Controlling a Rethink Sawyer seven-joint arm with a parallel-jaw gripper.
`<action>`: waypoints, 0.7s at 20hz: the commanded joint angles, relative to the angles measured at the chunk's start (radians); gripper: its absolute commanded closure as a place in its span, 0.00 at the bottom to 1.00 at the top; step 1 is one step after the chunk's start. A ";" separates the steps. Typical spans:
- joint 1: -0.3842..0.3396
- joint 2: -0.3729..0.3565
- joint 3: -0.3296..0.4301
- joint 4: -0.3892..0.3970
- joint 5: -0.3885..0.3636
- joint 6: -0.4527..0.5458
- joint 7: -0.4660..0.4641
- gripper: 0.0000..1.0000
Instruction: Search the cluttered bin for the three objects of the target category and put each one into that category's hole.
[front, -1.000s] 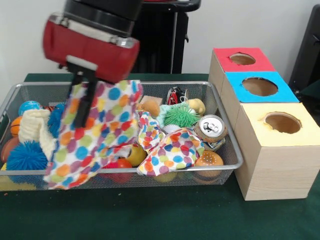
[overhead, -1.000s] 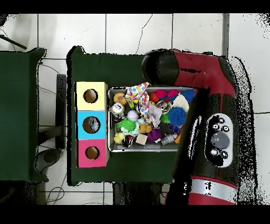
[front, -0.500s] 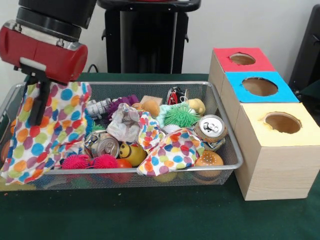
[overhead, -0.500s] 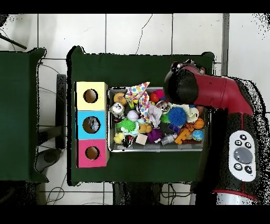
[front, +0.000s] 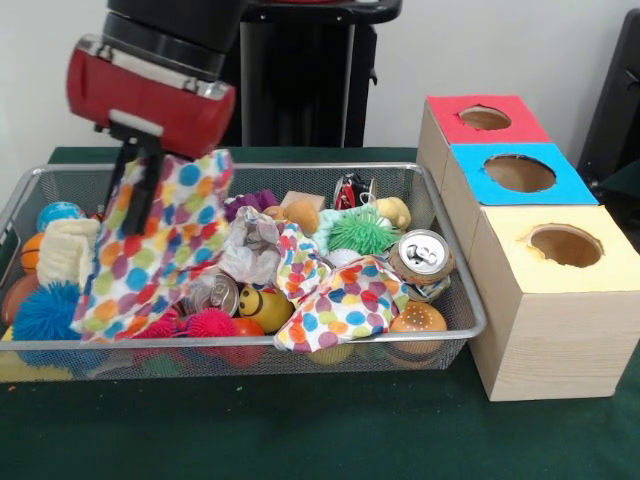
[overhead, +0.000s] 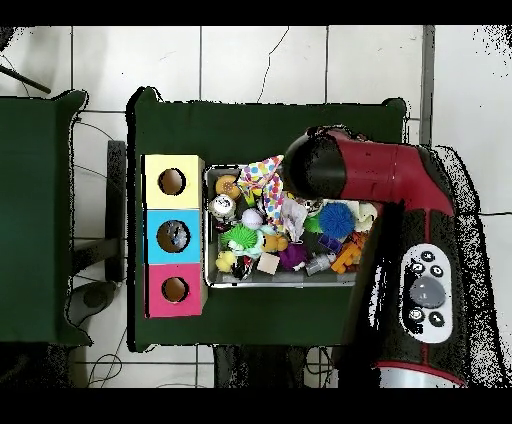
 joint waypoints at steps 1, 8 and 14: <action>0.024 -0.013 0.002 0.054 -0.021 0.213 -0.044 1.00; 0.004 -0.123 0.013 0.178 0.057 0.181 0.069 1.00; -0.041 -0.203 0.033 0.155 0.075 0.396 -0.132 1.00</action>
